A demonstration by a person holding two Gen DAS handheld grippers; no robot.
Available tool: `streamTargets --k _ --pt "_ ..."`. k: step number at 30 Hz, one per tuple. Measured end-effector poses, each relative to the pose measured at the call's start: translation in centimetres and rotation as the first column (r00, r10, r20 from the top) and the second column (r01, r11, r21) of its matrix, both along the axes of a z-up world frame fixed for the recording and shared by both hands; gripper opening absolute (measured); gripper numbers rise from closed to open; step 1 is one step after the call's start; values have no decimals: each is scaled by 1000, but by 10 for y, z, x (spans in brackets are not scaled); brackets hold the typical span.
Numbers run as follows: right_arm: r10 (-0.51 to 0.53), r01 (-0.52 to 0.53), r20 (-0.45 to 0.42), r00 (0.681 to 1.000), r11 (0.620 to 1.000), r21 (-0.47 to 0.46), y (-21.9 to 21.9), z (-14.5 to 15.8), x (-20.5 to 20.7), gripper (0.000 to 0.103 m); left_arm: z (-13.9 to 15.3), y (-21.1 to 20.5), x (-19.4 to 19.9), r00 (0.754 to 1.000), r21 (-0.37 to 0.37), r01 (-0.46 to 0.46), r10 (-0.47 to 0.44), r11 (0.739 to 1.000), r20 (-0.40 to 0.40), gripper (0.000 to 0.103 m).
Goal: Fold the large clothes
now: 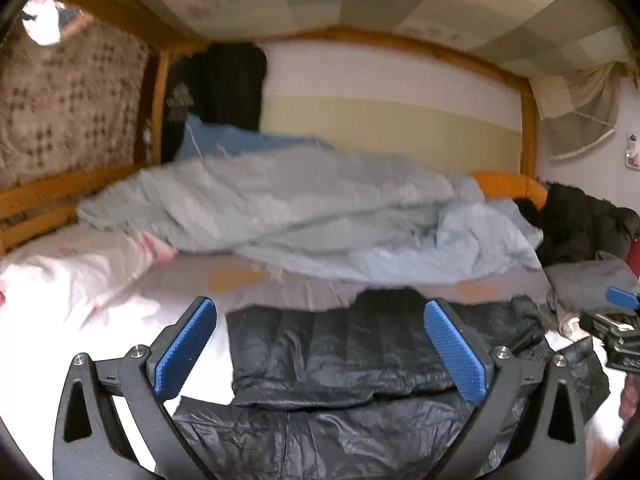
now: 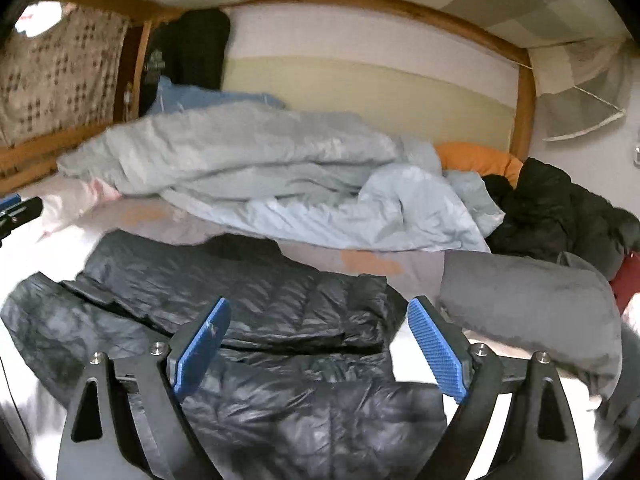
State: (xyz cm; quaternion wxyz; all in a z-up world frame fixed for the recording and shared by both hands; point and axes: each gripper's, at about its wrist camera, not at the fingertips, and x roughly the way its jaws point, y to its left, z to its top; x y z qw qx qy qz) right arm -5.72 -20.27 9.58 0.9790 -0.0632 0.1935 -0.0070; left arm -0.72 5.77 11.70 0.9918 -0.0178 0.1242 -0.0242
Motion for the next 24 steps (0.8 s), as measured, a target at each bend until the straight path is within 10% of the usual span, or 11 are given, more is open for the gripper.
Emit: streamTargets --k 7,12,24 --pt "47 -45 62 997 999 -29 12 -3 -39 102 -12 -10 -24 1000 47 2 -3 999 23 103" --pt "144 -149 -54 988 982 -117 27 -28 -45 102 -44 -23 -35 984 128 153 -140 980 -109 103" --pt "142 -321 -388 910 835 -446 66 -137 -56 99 -144 -63 -37 802 347 470 -228 811 -553 99"
